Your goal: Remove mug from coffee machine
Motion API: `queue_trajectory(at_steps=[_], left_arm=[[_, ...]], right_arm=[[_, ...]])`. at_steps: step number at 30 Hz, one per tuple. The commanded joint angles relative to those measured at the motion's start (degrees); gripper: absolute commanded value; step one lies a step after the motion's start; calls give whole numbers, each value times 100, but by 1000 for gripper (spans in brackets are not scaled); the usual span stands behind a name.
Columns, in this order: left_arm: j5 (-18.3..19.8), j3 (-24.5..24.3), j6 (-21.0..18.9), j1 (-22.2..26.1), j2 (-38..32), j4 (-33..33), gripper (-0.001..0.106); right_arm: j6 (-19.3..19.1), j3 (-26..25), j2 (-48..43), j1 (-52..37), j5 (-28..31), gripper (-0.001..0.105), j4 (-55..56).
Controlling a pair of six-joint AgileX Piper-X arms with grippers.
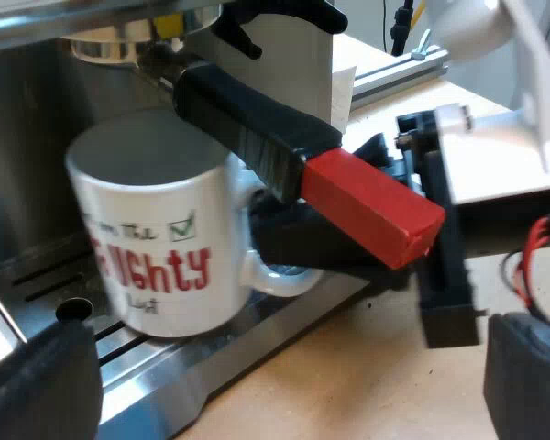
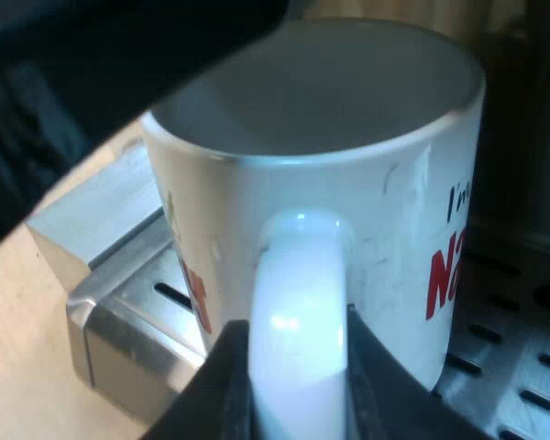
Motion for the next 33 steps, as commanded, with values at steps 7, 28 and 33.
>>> queue_trajectory(at_steps=[7,28,33], left_arm=[[41,-29,-15,-30,-6,-93,85],[544,-497,-74,-717,-6,-79,85],[544,-497,-74,-861,-6,-79,85]], right_arm=[[219,605,-945,24,166,0,16],[250,1346,-3269,39,595,0,2057],[513,1346,-3818,39,922,0,2667]])
